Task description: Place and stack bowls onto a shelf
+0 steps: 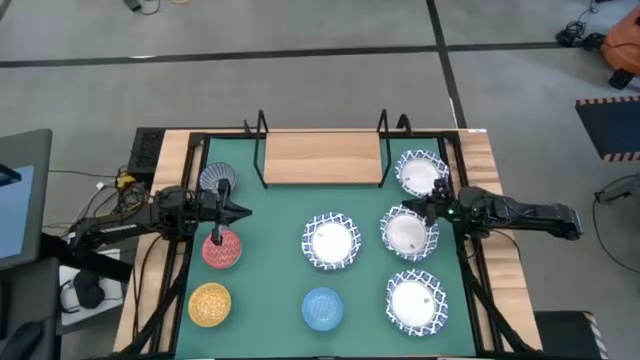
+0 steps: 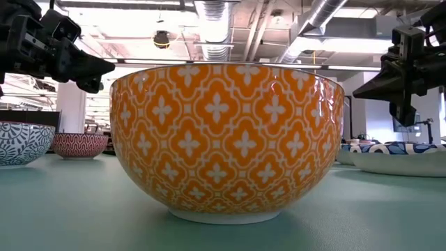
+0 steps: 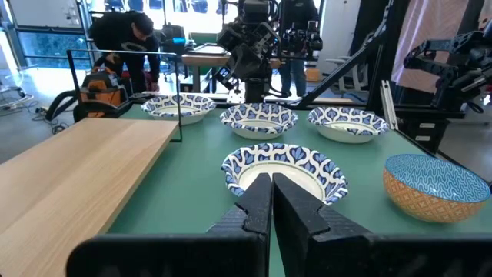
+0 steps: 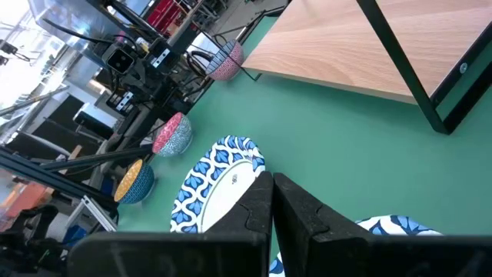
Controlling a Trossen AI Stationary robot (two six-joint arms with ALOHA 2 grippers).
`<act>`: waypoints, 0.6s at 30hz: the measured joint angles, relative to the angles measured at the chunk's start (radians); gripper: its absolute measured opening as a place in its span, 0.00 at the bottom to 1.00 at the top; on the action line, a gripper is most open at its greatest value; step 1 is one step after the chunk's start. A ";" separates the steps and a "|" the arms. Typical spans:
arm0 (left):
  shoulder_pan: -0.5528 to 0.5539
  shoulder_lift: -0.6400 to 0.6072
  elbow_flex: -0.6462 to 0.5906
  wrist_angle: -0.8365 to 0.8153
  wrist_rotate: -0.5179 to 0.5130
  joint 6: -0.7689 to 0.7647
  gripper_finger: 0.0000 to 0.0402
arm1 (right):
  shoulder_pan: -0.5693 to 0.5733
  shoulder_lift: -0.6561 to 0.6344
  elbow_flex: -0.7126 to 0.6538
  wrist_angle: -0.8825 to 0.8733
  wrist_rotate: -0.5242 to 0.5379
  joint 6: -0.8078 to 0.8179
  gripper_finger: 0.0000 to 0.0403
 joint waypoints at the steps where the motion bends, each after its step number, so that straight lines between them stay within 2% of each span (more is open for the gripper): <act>1: 0.000 0.000 0.000 0.001 0.000 0.000 0.00 | 0.000 0.000 0.000 0.000 0.000 0.000 0.09; 3: 0.000 0.000 0.000 0.010 -0.016 0.041 0.00 | 0.000 0.000 0.000 0.000 0.000 0.000 0.09; 5: 0.000 0.000 0.000 0.020 -0.083 0.099 0.00 | 0.000 0.000 0.000 0.000 0.000 0.000 0.09; 8: 0.001 0.000 0.000 0.019 -0.192 0.079 0.00 | 0.000 0.000 0.000 0.000 0.000 0.000 0.09; 13: 0.001 0.000 0.000 0.031 -0.266 -0.146 0.00 | 0.000 0.000 -0.001 0.003 0.016 -0.001 0.09; 15: 0.001 0.000 0.000 0.046 -0.289 -0.269 0.00 | -0.006 0.000 -0.002 0.020 0.085 0.006 0.09; 18: 0.000 0.000 0.000 0.046 -0.378 -0.425 0.00 | -0.019 0.000 -0.006 0.073 0.201 0.076 0.09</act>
